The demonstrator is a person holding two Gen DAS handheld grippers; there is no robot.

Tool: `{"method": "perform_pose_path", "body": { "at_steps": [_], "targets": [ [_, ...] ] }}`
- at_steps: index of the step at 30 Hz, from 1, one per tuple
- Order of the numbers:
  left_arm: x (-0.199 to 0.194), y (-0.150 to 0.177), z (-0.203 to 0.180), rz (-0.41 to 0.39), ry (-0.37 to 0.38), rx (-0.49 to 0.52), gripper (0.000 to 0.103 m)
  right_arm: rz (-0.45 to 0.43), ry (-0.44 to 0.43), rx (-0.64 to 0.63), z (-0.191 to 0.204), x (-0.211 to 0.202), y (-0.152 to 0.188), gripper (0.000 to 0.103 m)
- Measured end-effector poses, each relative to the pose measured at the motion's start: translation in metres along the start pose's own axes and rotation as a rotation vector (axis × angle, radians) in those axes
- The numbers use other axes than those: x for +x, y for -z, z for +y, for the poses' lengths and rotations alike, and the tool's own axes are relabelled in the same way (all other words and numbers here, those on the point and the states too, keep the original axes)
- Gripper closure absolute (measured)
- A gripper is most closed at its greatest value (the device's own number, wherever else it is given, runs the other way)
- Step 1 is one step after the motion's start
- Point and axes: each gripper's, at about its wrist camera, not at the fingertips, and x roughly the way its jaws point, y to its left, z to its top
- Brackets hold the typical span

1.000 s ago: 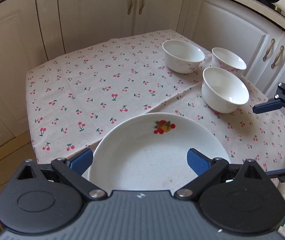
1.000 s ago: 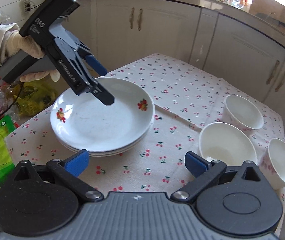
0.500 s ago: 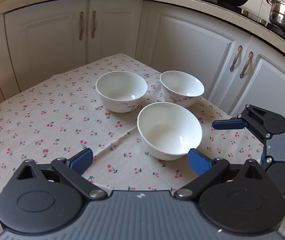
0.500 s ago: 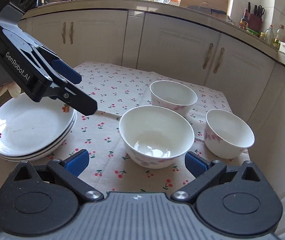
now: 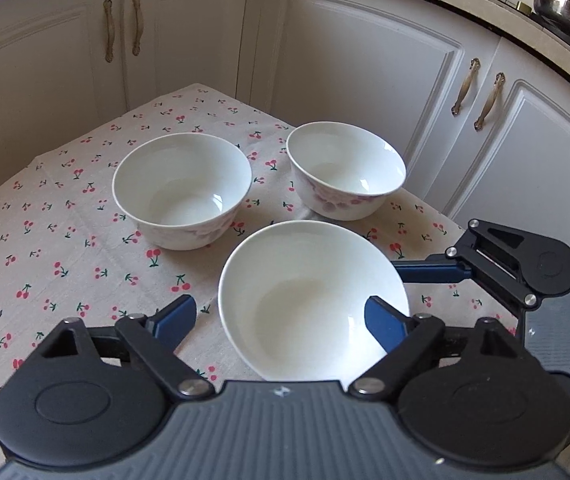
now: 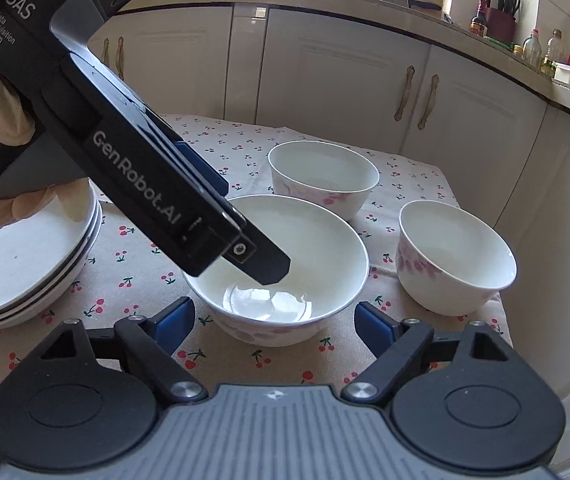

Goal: Organize plates and bowls
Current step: 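Move the left tool to a white floral bowl and grasp its rim, then lift the bowl with the left tool and carry it toward the plate stack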

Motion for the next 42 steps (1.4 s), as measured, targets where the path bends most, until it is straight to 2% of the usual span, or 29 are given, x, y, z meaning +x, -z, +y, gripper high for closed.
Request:
{"method": "perform_pose_path", "body": {
  "at_steps": [7, 26, 42],
  "targets": [
    [0.007, -0.004, -0.001, 0.007, 0.02, 0.004, 0.021, -0.014, -0.016, 0.001, -0.001, 0.0, 0.001, 0.017],
    [0.007, -0.006, -0.007, 0.016, 0.041, 0.015, 0.021, 0.005, -0.041, -0.004, -0.004, -0.002, -0.001, 0.017],
    [-0.033, 0.025, -0.052, 0.003, 0.053, 0.007, 0.021, -0.009, -0.098, -0.033, 0.005, -0.065, 0.013, 0.017]
  ]
}}
